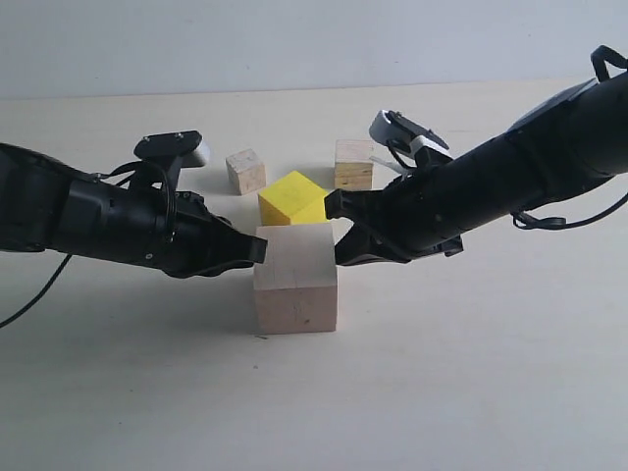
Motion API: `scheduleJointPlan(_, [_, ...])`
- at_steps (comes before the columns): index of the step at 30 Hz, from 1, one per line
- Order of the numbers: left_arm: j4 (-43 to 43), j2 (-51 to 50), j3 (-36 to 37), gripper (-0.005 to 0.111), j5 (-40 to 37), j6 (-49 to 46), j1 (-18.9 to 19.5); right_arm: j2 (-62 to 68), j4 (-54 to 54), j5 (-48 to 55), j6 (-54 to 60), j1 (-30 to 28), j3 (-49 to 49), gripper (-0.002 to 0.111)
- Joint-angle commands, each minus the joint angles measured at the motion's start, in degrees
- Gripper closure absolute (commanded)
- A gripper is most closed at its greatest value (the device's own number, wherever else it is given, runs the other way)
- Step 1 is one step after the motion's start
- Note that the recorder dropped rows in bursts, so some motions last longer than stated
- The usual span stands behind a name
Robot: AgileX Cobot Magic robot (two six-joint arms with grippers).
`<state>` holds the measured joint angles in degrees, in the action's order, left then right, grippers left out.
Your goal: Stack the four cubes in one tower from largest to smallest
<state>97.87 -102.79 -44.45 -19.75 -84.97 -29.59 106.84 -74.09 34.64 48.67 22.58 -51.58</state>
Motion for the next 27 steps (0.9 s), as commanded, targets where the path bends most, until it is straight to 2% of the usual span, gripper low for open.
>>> scheduleJointPlan(1, [0.35,0.07,-1.04,0.107,-0.36,-0.26,-0.02,-0.09,-1.05,-0.30,1.28,0.03,-0.39,0.108])
scheduleJointPlan(19, [-0.45,0.07,-2.15,0.107,1.74,0.35,0.09,-0.09,-0.42,0.47,1.78,0.03,-2.59,0.108])
scheduleJointPlan(27, [-2.08,3.73,-0.58,0.107,1.12,1.66,4.73,-1.75,9.50,-0.67,-4.36,-0.10,-2.59,0.108])
